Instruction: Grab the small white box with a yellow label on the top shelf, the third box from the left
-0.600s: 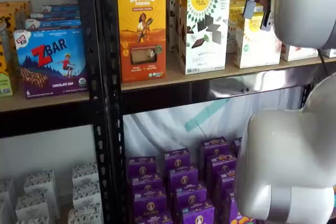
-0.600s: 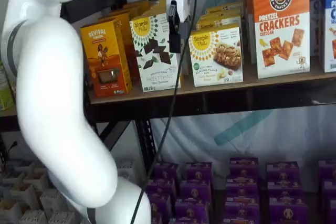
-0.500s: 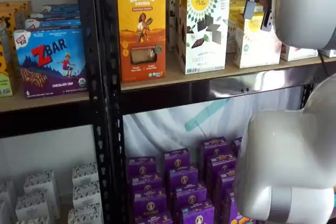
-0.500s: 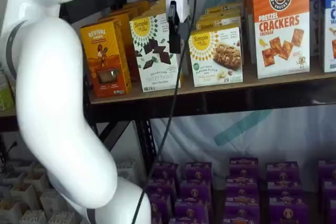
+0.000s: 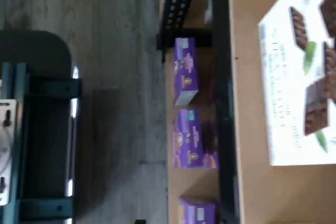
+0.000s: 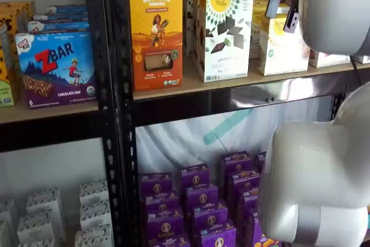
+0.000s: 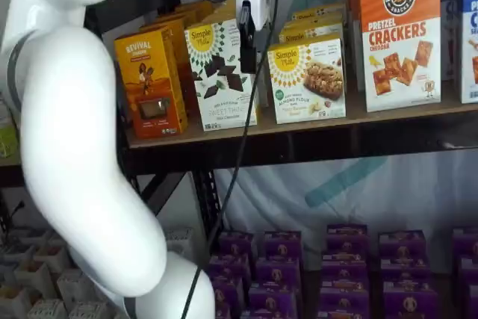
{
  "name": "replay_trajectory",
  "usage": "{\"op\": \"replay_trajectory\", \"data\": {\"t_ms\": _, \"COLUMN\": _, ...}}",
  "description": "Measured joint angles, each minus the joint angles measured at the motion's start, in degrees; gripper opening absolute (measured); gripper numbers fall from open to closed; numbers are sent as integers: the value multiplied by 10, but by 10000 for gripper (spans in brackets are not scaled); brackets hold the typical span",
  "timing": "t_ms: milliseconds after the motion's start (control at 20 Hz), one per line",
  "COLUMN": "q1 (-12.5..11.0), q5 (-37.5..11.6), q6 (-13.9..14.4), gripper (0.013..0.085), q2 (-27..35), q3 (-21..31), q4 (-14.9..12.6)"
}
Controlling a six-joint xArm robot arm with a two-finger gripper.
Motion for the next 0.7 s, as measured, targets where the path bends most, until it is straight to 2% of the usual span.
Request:
{"op": "replay_trajectory", "data": {"t_ms": 200, "q1": -11, "q5": -31, "q6": -11, "gripper": 850, "q2": 23, "q3": -13, "q4": 12}}
{"op": "replay_trajectory", "data": {"t_ms": 400, "q1": -19, "q5": -56, "q6": -24, "gripper": 850, "q2": 52, "q3": -28, "q4": 11}}
{"op": "replay_trajectory", "data": {"t_ms": 700, "q1": -31, "q5": -64, "q6": -37, "gripper": 850, "q2": 87, "q3": -53, "q4": 18}}
